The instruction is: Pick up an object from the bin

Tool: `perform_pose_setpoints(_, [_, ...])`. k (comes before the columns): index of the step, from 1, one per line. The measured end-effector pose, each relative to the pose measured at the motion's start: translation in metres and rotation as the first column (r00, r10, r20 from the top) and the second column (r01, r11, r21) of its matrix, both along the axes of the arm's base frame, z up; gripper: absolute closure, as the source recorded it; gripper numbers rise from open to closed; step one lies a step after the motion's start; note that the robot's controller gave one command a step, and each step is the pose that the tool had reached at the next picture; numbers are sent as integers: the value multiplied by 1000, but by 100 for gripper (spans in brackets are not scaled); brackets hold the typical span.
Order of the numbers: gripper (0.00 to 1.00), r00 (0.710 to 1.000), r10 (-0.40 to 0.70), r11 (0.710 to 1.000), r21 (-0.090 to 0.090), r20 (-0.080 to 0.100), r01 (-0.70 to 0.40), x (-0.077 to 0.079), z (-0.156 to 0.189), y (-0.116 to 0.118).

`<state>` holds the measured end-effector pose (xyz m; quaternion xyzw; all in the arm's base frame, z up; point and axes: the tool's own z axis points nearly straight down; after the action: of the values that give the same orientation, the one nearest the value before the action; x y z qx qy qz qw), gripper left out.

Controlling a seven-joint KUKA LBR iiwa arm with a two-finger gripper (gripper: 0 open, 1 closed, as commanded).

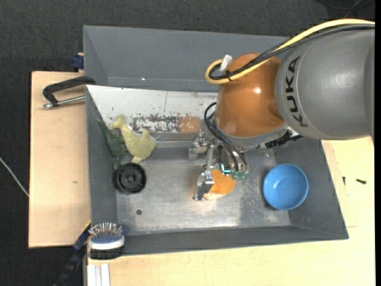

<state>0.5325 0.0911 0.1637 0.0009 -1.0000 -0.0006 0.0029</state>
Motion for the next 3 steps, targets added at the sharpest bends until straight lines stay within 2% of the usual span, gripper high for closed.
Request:
perform_pose_setpoints(1, [0, 999, -48, 999, 2, -1, 48, 6, -53, -55])
perform_pose_setpoints(2, [0, 996, 91, 996, 1, 14, -91, 33, -92, -107])
perform_pose_setpoints(3, [0, 995, 103, 995, -4, 20, -103, 14, 59, -138])
